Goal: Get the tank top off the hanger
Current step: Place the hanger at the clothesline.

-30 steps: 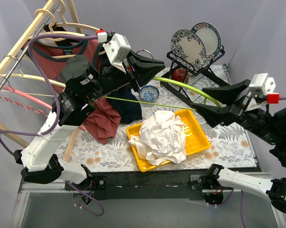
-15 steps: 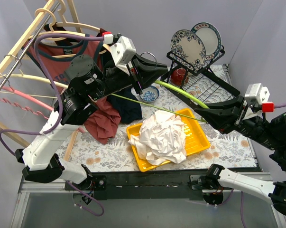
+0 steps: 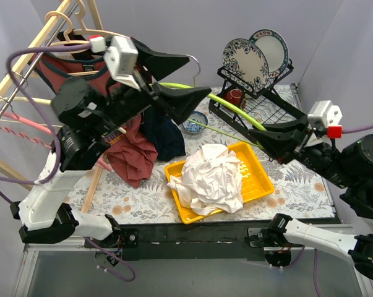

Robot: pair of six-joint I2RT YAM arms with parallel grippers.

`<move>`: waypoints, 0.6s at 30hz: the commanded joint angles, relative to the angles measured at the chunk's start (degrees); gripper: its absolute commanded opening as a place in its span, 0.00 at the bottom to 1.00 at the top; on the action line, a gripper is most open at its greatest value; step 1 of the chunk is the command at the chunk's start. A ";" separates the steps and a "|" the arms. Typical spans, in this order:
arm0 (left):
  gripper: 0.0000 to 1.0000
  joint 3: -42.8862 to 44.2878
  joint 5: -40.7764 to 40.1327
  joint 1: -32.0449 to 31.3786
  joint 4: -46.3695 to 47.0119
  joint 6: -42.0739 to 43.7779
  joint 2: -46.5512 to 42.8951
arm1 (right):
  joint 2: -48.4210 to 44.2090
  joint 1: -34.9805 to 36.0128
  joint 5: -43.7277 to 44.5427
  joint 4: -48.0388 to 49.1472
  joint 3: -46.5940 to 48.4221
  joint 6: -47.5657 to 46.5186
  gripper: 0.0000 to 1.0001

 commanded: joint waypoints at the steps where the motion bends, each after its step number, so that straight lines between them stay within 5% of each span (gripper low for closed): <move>1: 0.98 4.14 -3.98 0.14 2.58 -4.84 -4.92 | 5.88 0.11 -2.56 9.70 2.26 -2.45 0.01; 6: 0.98 5.28 -3.72 0.23 2.40 -10.82 -8.52 | 15.63 0.10 -0.96 12.78 5.85 -3.16 0.01; 18: 0.98 2.20 -3.27 0.23 2.40 -14.51 -18.55 | 36.03 0.11 -15.29 24.82 18.69 4.75 0.01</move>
